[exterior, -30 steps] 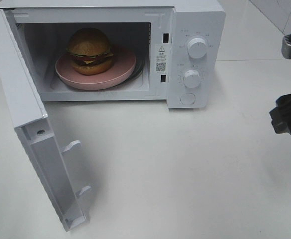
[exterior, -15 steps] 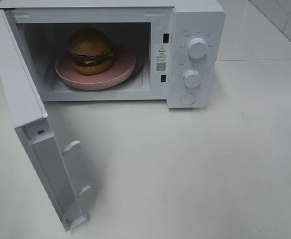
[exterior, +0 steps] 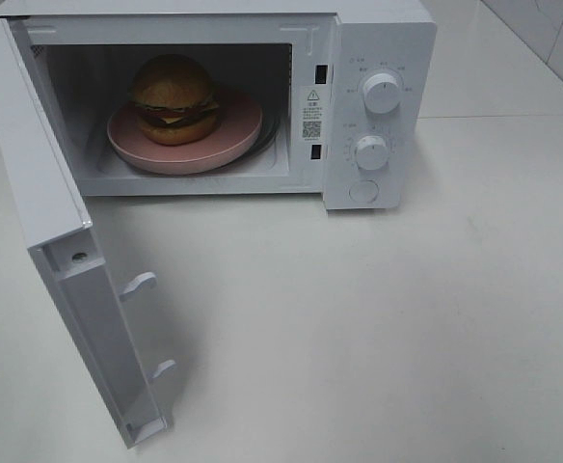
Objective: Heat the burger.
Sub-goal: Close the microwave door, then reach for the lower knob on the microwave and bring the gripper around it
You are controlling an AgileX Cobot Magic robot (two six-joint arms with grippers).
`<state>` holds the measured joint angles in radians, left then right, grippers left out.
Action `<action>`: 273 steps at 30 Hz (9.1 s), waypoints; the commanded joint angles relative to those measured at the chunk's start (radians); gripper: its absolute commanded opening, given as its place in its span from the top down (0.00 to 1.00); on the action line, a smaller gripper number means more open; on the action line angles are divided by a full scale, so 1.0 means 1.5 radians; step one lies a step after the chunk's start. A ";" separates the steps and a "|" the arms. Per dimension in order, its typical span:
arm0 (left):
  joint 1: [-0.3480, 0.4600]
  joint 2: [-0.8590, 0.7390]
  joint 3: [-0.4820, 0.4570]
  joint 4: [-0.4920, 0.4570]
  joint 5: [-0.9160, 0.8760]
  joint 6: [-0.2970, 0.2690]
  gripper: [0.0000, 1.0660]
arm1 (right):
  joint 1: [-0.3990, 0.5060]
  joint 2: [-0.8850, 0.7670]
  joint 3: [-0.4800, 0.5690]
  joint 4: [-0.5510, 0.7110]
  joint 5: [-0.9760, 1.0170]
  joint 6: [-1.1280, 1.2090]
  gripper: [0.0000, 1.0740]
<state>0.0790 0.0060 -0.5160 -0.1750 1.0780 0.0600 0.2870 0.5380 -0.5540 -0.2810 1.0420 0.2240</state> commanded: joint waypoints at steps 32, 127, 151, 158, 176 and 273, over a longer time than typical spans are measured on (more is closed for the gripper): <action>-0.003 0.003 0.000 -0.003 -0.005 -0.001 0.15 | -0.182 -0.378 0.041 0.067 -0.057 -0.107 0.29; -0.003 0.567 0.205 0.069 -0.953 -0.085 1.00 | -0.182 -0.378 0.041 0.067 -0.057 -0.107 0.31; -0.003 0.867 0.200 0.537 -1.337 -0.354 1.00 | -0.182 -0.378 0.041 0.067 -0.057 -0.107 0.31; -0.036 0.890 0.195 0.527 -1.335 -0.346 1.00 | -0.182 -0.378 0.041 0.067 -0.057 -0.107 0.31; -0.283 0.958 0.192 0.227 -1.321 -0.187 1.00 | -0.182 -0.378 0.041 0.067 -0.057 -0.107 0.31; -0.527 1.170 -0.411 -0.245 -0.494 0.133 0.21 | -0.182 -0.378 0.041 0.067 -0.057 -0.107 0.31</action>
<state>-0.7140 1.7940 -1.1210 -0.5400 0.2270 0.2800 0.0200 -0.0040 -0.4960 -0.1810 0.9690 0.0770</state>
